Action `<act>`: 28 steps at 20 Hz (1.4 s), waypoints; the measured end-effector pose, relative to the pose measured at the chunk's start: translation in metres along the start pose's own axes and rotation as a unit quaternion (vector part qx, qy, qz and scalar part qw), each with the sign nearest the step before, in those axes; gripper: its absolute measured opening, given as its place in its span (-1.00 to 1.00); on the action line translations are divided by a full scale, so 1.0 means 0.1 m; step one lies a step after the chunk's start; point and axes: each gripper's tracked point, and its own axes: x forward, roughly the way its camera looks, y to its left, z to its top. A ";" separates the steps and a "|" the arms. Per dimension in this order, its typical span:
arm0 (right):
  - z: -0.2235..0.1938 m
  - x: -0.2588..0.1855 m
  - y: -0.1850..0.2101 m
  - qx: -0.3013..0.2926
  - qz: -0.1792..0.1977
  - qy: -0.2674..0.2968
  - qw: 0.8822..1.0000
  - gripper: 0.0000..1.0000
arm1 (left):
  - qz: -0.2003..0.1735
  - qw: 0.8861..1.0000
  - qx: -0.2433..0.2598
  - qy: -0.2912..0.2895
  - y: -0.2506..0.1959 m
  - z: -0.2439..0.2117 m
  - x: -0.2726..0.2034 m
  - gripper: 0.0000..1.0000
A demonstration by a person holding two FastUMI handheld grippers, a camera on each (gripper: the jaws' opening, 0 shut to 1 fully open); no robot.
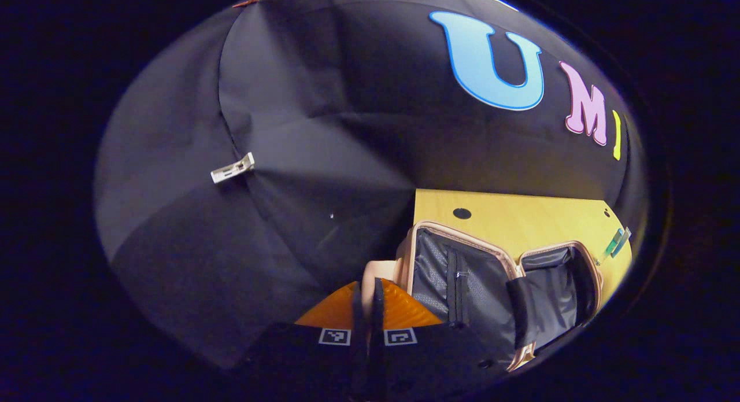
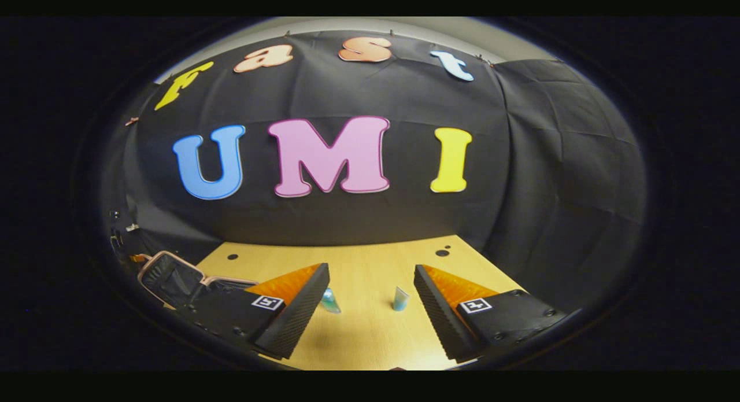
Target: First open the suitcase, pack the skin care products into it, and then close the suitcase.
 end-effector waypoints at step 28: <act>0.20 -0.16 -0.39 -0.027 -0.041 -0.047 0.998 0.87 | -0.151 0.932 -0.020 -0.330 -2.88 1.39 -2.27 0.96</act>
